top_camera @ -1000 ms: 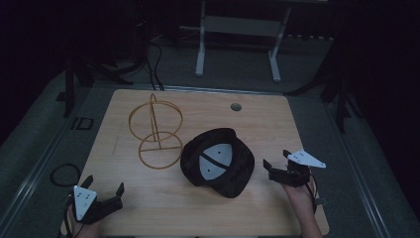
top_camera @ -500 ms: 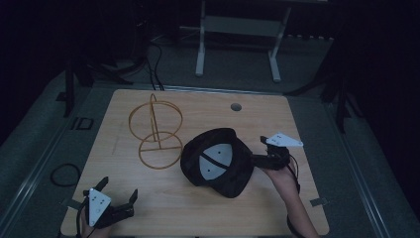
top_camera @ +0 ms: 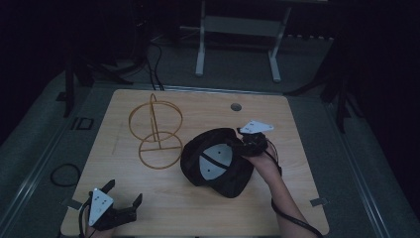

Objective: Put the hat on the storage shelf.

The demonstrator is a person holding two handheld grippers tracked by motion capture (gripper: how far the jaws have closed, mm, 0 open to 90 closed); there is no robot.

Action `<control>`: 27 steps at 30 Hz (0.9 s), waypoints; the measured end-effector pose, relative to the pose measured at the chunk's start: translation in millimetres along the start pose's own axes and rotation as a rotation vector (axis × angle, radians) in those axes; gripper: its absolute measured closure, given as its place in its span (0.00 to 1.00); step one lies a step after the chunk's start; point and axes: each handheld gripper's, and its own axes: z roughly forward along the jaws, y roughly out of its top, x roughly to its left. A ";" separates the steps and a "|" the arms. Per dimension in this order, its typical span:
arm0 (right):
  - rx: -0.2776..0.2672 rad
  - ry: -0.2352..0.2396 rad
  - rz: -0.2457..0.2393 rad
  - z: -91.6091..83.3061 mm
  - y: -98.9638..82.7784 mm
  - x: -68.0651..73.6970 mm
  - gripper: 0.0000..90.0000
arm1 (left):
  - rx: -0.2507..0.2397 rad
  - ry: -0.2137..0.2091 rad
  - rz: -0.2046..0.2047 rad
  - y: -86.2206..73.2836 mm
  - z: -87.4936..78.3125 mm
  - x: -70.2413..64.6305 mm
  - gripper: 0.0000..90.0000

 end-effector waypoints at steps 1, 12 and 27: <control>0.008 -0.001 -0.005 3.2 1.0 0.6 0.43 | -0.002 0.005 0.000 0.0 -0.5 0.0 0.00; 0.110 -0.016 -0.106 30.1 12.7 5.1 0.75 | 0.005 0.007 -0.012 -0.4 -1.6 1.9 0.00; 0.077 0.073 -0.118 13.3 16.5 4.0 0.97 | 0.024 -0.004 -0.021 0.1 0.6 -3.3 0.00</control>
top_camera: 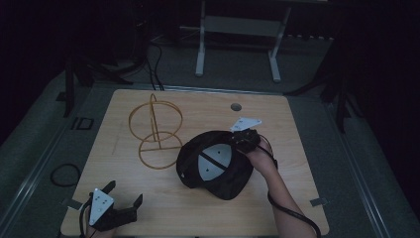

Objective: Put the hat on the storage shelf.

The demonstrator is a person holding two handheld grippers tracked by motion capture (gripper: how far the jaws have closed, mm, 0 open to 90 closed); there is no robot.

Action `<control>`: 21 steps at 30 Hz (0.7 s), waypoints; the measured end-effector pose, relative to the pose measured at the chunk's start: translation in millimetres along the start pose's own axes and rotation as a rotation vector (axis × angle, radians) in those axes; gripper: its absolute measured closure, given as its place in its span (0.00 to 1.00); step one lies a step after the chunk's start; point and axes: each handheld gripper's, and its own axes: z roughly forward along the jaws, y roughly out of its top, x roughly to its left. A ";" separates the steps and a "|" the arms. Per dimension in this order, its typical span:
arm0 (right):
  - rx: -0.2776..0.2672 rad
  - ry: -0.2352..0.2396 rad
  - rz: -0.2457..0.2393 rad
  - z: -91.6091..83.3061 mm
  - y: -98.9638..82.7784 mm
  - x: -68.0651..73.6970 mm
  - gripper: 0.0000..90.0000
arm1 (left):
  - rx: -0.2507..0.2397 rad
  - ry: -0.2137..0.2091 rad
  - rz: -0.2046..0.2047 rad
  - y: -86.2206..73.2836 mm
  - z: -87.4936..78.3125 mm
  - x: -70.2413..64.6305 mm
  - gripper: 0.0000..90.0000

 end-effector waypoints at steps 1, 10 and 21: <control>-0.007 0.010 0.007 -2.3 0.2 -0.2 0.97 | 0.002 -0.002 0.003 0.2 0.5 -1.9 0.00; -0.118 0.021 0.048 -37.2 7.0 0.8 0.98 | 0.000 -0.057 0.048 6.9 6.4 -24.6 0.00; -0.256 -0.044 0.090 -87.0 13.9 7.5 0.97 | 0.023 -0.215 0.072 34.9 25.7 -55.7 0.00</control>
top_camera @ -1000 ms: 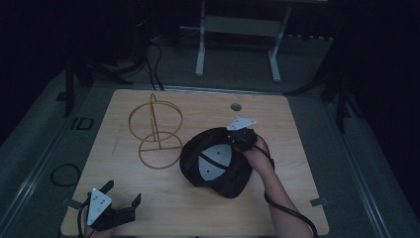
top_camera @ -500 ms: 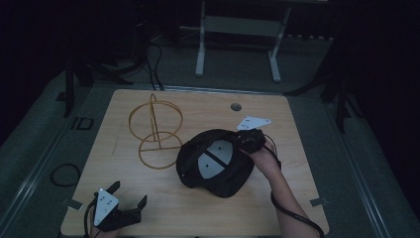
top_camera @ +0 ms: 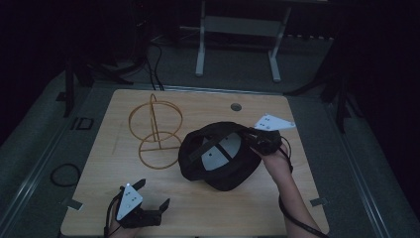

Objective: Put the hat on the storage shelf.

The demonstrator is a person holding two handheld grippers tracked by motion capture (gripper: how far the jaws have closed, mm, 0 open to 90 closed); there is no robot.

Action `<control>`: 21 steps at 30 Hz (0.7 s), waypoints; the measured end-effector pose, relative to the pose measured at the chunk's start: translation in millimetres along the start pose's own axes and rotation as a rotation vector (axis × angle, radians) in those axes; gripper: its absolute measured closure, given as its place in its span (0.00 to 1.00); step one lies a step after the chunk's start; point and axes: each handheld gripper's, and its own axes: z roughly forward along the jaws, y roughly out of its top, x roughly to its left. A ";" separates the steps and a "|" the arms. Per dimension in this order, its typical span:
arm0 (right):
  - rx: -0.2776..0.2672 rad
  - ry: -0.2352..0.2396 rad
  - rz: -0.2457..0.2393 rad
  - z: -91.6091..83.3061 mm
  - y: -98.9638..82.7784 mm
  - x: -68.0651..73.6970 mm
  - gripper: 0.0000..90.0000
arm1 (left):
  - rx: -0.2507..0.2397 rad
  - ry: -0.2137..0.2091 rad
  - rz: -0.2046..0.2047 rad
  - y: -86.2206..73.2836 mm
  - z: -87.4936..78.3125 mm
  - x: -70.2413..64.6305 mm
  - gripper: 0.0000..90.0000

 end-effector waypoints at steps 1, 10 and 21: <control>0.000 0.000 0.000 0.0 0.0 0.0 0.97 | -0.006 -0.006 0.005 3.8 1.5 -1.4 0.00; -0.026 -0.048 0.017 -17.8 -7.6 8.7 0.97 | -0.024 -0.066 0.071 45.8 22.5 -17.5 0.05; -0.033 -0.063 0.025 -18.8 -16.5 11.1 0.97 | -0.020 -0.101 0.060 66.1 51.7 -25.4 0.14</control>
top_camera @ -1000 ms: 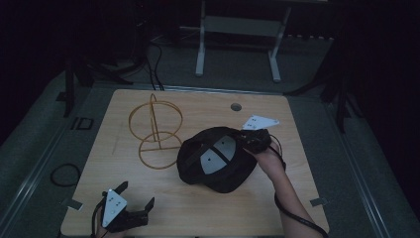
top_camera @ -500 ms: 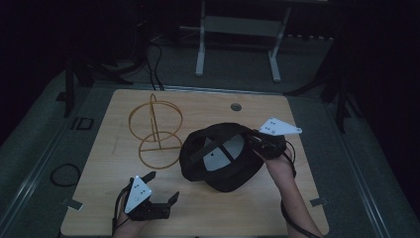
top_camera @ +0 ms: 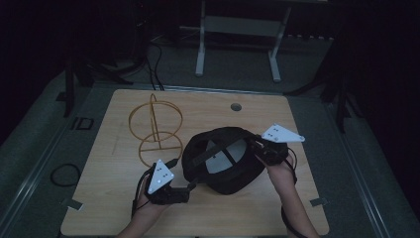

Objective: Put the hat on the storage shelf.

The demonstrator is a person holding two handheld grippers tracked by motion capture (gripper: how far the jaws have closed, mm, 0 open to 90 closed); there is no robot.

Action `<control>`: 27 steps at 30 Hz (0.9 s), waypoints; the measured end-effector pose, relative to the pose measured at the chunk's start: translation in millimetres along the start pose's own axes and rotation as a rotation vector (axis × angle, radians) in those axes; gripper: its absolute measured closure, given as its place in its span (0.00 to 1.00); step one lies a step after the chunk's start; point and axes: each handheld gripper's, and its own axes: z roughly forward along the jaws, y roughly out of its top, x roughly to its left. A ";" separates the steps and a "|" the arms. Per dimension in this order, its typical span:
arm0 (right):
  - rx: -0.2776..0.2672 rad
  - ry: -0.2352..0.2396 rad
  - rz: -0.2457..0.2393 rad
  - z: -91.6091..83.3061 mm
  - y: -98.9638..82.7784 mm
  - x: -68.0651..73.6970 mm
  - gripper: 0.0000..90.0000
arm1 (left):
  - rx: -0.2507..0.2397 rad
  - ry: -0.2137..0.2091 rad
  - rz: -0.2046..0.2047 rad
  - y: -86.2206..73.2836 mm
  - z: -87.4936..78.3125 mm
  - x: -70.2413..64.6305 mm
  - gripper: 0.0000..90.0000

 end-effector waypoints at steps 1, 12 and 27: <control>0.000 0.000 0.000 0.0 0.0 0.0 0.97 | -0.004 -0.007 -0.004 1.1 3.0 -0.5 0.14; -0.020 0.002 -0.016 -1.4 0.7 6.1 0.97 | -0.001 0.046 -0.014 6.2 25.4 0.2 0.36; -0.060 0.005 0.022 -14.5 -9.6 7.9 0.97 | -0.026 0.094 -0.020 24.1 26.8 -5.0 0.99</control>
